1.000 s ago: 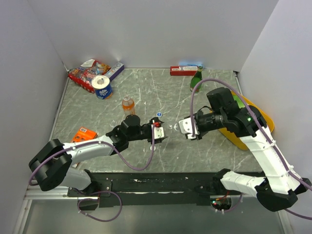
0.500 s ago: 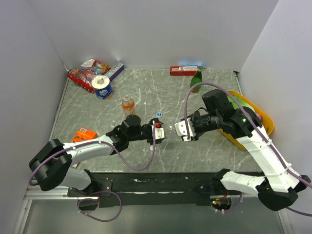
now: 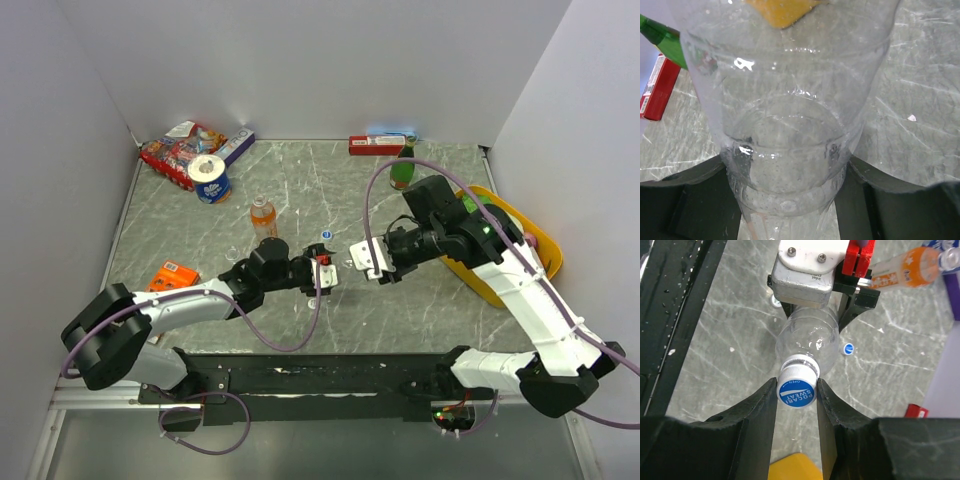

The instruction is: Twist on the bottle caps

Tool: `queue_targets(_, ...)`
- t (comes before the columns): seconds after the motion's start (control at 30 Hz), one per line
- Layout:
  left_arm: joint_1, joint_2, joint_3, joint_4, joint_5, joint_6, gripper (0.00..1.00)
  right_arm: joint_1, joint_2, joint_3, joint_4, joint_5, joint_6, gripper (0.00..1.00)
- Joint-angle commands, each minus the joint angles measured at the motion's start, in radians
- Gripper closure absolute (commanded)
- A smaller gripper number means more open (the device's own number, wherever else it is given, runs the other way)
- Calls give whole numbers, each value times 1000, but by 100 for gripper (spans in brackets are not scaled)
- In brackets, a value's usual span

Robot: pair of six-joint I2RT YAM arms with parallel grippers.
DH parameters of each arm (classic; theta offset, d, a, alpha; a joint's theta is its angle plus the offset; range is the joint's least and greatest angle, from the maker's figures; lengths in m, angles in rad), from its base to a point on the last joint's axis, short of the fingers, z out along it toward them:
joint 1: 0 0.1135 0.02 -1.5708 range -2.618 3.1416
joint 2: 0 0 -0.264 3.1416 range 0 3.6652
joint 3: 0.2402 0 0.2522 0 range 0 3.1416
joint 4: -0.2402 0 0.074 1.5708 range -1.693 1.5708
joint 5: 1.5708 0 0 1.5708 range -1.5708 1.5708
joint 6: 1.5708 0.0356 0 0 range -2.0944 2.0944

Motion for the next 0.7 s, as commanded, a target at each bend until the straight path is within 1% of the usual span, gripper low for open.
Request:
queue_targets(0.0,-10,-19,24,222,13,-32,99,10,8,-6,-4,7,69,66)
queue_targets(0.07,-10,-22,22,254,0,-92,99,10,-10,-29,33,9,102,67)
queue_targets(0.13,-10,-28,15,273,-7,-121,99,10,-29,-58,77,17,137,67)
queue_targets(0.17,-10,-32,12,290,-23,-144,99,10,-38,-62,109,20,178,66)
queue_targets(0.23,-12,-35,6,294,-33,-152,99,10,-37,-57,123,24,221,66)
queue_targets(0.37,-16,-37,-8,343,-79,-134,99,10,15,-16,96,26,310,67)
queue_targets(0.53,-36,-25,4,389,-191,-150,99,14,42,3,105,38,416,68)
queue_targets(0.6,-50,-22,12,409,-228,-161,99,14,62,12,111,50,505,68)
queue_targets(0.63,-53,-17,15,414,-275,-184,99,14,68,20,116,53,539,68)
queue_targets(0.67,-56,-16,22,419,-302,-201,99,14,80,26,122,61,619,69)
